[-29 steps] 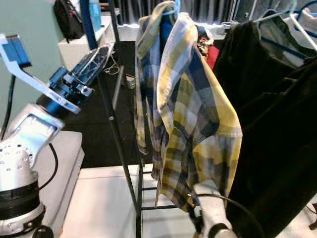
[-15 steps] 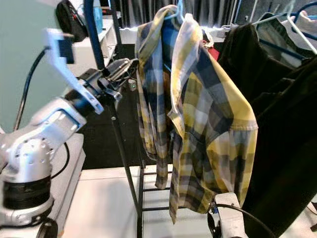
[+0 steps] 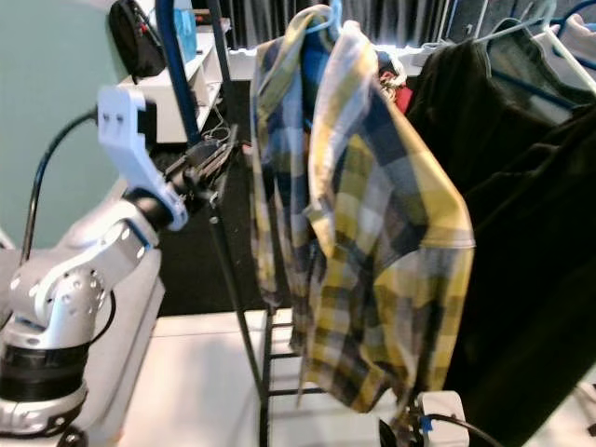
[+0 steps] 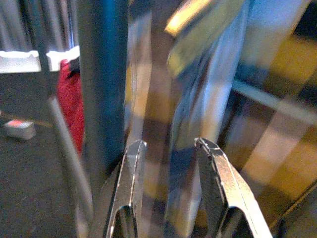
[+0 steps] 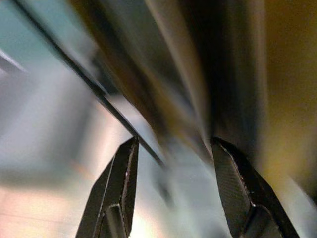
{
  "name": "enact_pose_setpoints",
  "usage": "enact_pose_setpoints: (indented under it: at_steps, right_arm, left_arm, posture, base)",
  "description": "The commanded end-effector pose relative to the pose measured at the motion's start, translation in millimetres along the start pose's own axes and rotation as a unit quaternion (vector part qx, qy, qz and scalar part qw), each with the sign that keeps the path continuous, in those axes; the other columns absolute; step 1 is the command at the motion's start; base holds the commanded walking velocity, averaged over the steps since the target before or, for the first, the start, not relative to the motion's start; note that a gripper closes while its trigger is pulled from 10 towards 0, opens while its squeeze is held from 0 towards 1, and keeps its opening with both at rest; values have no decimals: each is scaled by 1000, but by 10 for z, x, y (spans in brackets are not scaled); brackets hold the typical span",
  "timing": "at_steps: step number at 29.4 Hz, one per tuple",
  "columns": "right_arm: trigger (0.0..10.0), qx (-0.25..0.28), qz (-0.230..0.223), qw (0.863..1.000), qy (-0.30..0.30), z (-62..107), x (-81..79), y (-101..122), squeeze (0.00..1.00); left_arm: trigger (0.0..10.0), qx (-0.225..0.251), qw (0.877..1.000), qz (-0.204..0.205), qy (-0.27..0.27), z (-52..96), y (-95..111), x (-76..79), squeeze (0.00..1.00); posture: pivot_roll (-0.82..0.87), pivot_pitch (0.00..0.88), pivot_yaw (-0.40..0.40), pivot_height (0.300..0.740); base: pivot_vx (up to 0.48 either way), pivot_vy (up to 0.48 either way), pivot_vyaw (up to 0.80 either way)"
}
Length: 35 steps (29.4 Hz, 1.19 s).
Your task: Hang hanger
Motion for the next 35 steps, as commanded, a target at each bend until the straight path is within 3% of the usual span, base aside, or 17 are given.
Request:
enact_pose_setpoints:
  at_steps: [1, 2, 5, 9, 12, 17, 20, 23, 24, 25, 27, 28, 30, 32, 33, 34, 35]
  right_arm:
    - [10000, 49, -31, 996, 73, 1, -255, 323, 0]
    - [10000, 49, -31, 996, 73, 1, -255, 323, 0]
    - [10000, 106, -40, 985, 132, -85, -470, 723, 0]
    - [10000, 121, -40, 981, 147, -143, -552, 859, 0]
    - [10000, 85, 11, 989, 119, -285, -494, 771, 0]
    - [10000, 75, 27, 991, 107, -310, -454, 722, 0]
    - [10000, -28, 142, 979, 144, -239, -522, 313, 0]
    - [10000, -39, 149, 981, 114, -220, -444, 239, 0]
    - [10000, -49, 154, 985, 67, -220, -304, 190, 0]
    - [10000, -56, 138, 988, 34, -217, -209, 143, 0]
    - [10000, -56, 138, 988, 34, -217, -209, 143, 0]
    - [10000, -69, 105, 992, 10, -219, -139, 81, 0]
    - [10000, -107, 80, 991, 0, -228, -75, -58, 0]
    - [10000, -155, 58, 986, 4, -261, -11, -270, 0]
    - [10000, -155, 58, 986, 4, -261, -11, -270, 0]
    - [10000, -170, 64, 983, 13, -282, -4, -347, 0]
    - [10000, -170, 64, 983, 13, -282, -4, -347, 0]
  left_arm:
    - [10000, -6, 999, -26, 47, 51, -64, -201, 0]
    - [10000, -6, 999, -26, 47, 51, -64, -201, 0]
    - [10000, -12, 995, -50, 84, 82, -122, -358, 0]
    - [10000, -11, 993, -58, 102, 98, -127, -428, 0]
    - [10000, -4, 992, -66, 106, 131, -105, -458, 0]
    - [10000, -2, 992, -66, 104, 139, -101, -450, 0]
    - [10000, 6, 985, -81, 150, 249, -135, -610, 0]
    - [10000, 11, 983, -81, 164, 308, -148, -664, 0]
    - [10000, 10, 981, -89, 174, 377, -183, -711, 0]
    - [10000, 10, 977, -95, 190, 468, -214, -773, 0]
    - [10000, 10, 977, -95, 190, 468, -214, -773, 0]
    - [10000, 7, 973, -102, 206, 560, -235, -837, 0]
    - [10000, 2, 977, -82, 197, 672, -283, -853, 0]
    - [10000, 7, 998, 1, 64, 877, -311, -580, 0]
    - [10000, 7, 998, 1, 64, 877, -311, -580, 0]
    - [10000, -10, 1000, 9, -1, 994, -368, -440, 0]
    - [10000, -10, 1000, 9, -1, 994, -368, -440, 0]
  posture:
    - [-26, 158, 35, 740]
    - [-26, 158, 35, 740]
    - [-26, 159, 31, 740]
    - [-23, 160, 28, 740]
    - [-19, 158, 24, 740]
    - [-18, 158, 24, 740]
    - [-22, 160, 19, 740]
    - [-22, 161, 17, 740]
    - [-22, 161, 17, 740]
    - [-21, 160, 14, 740]
    - [-21, 160, 14, 740]
    - [-24, 161, 12, 740]
    - [-16, 161, -2, 740]
    - [0, 164, -22, 740]
    - [0, 164, -22, 740]
    - [1, 163, -19, 740]
    - [1, 163, -19, 740]
  base:
    - [0, 0, 0]
    - [0, 0, 0]
    - [0, 0, 0]
    - [0, 0, 0]
    - [0, 0, 0]
    - [0, 0, 0]
    - [0, 0, 0]
    - [0, 0, 0]
    - [0, 0, 0]
    - [0, 0, 0]
    - [0, 0, 0]
    - [0, 0, 0]
    - [0, 0, 0]
    - [0, 0, 0]
    - [0, 0, 0]
    - [0, 0, 0]
    - [0, 0, 0]
Point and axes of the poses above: a point about 5 cm out from each wrist's last joint towards the gripper, its own z axis pointing back from the gripper into the wrist, its own y axis along the axis of the wrist's last joint, x = y × z, the point moved 5 cm from there along -z, pointing out of the wrist towards the gripper, and after that the axes turned 7 degrees about z, right-handed, at the moved point
